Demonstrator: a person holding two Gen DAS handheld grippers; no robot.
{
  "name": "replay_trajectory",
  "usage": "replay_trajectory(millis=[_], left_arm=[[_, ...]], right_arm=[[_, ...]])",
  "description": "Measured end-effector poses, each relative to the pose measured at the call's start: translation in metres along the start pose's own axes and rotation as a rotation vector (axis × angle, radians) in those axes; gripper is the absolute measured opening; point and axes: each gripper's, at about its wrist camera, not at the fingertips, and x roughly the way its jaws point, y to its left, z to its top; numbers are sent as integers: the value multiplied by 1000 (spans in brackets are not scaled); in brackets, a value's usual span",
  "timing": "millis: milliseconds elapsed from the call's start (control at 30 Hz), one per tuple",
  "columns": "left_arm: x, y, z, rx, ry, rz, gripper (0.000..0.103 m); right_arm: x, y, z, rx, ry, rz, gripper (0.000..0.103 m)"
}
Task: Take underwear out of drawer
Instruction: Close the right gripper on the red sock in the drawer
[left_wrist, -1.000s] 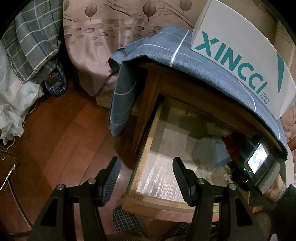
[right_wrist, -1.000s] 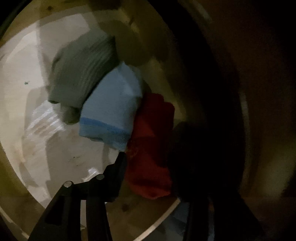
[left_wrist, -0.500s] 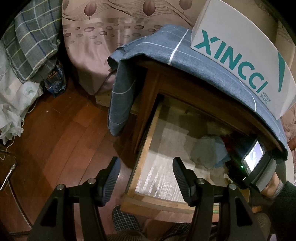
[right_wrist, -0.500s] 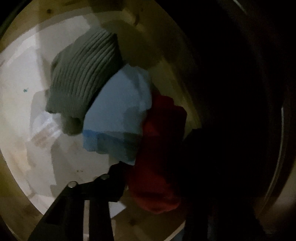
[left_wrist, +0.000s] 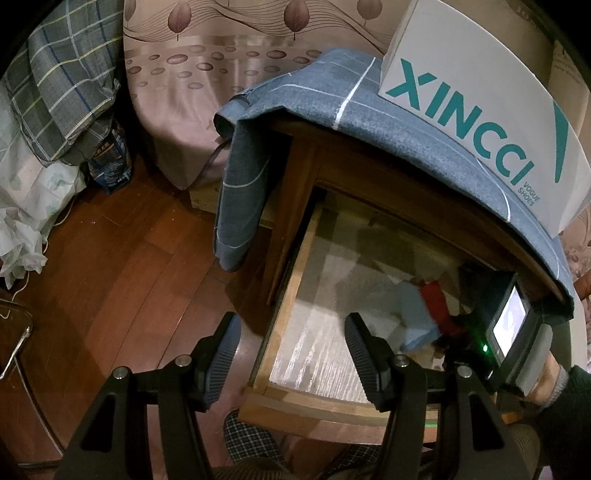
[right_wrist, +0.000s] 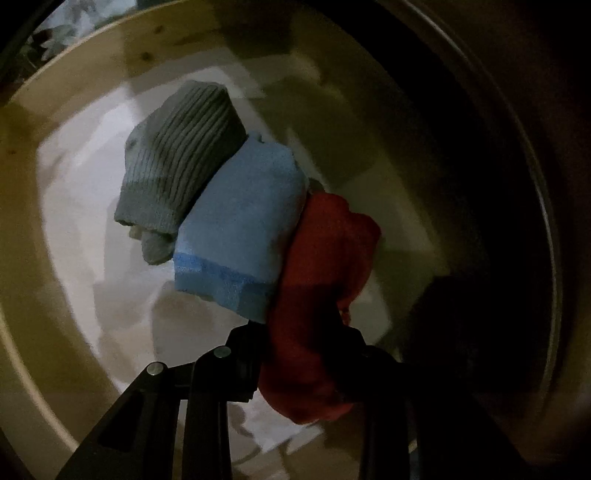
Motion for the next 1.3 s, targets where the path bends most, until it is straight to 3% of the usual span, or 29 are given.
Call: replay_trajectory(millis=[200,233,700,1167,1300], left_arm=[[0,0,0,-2,1,-3,60],[0,0,0,-2,1,-4,60],[-1,-1,1,-1,-3,-6,60],[-1,-1,2,-2,-2,-9,60],[-1,-1,2,-4,-1,-9,60]], right_arm=[[-4,6,3,-34,10,45,28],[-7,-8,5,-29,16,52,27],[-7,-30,0,145,126,178,27],[18,-41,11,162,183,223,45],[24,-36,-6,150,204,215,49]])
